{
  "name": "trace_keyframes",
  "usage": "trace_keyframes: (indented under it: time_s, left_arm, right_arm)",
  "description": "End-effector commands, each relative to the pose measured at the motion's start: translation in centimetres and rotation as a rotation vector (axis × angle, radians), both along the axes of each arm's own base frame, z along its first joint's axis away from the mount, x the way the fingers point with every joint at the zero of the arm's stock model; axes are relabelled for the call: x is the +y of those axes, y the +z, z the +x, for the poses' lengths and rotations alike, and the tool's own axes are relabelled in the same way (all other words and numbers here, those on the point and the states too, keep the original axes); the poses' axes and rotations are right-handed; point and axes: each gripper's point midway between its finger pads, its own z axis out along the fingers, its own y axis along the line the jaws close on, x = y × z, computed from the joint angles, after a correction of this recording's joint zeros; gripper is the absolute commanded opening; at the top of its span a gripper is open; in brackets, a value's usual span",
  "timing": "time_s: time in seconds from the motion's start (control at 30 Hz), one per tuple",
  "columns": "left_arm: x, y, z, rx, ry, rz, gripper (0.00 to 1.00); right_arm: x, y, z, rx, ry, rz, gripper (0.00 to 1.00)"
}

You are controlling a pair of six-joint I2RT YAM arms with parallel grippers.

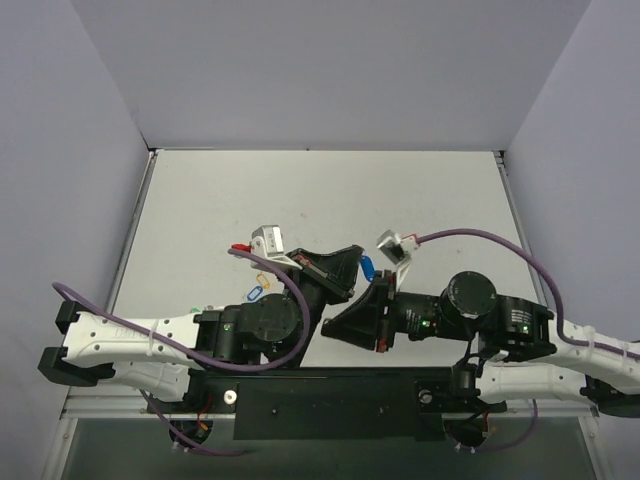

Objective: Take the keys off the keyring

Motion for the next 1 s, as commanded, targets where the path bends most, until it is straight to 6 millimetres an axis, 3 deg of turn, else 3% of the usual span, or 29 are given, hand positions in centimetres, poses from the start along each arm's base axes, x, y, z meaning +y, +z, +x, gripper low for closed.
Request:
trace_keyframes:
  time_s: [0.0,0.1,0.17,0.37,0.6,0.8,0.97]
  left_arm:
    - [-1.2,-1.9,-0.1,-0.001,0.010,0.114,0.00]
    - [-1.0,-2.0,-0.1,-0.004,0.004,0.107,0.00]
    - [-0.8,-2.1,-0.2,-0.011,-0.003,0.116,0.00]
    - [0.6,-3.3,0.3,-0.022,-0.008,0.176,0.00]
    - [3.0,-4.1,1.2,-0.034,-0.033,0.257,0.00]
    - [5.3,-6.0,1.9,-0.045,-0.104,0.476,0.00]
    - [7.1,-6.5,3.2,-0.028,-0.157,0.631,0.00]
  right_arm:
    - [1.8,3.6,-6.8,-0.088,0.317,0.084,0.00]
    - [1.6,4.2,-8.5,-0.143,0.371,0.069,0.00]
    - [1.3,4.1,-8.4,-0.154,0.358,0.052,0.00]
    - [-0.1,3.1,-7.2,-0.157,0.292,-0.006,0.00]
    - [-3.5,2.2,-5.4,-0.156,0.181,-0.035,0.00]
    - [-5.4,1.2,-3.2,-0.133,0.048,-0.098,0.00]
    - [-5.6,-0.3,-1.8,-0.108,-0.034,-0.143,0.00]
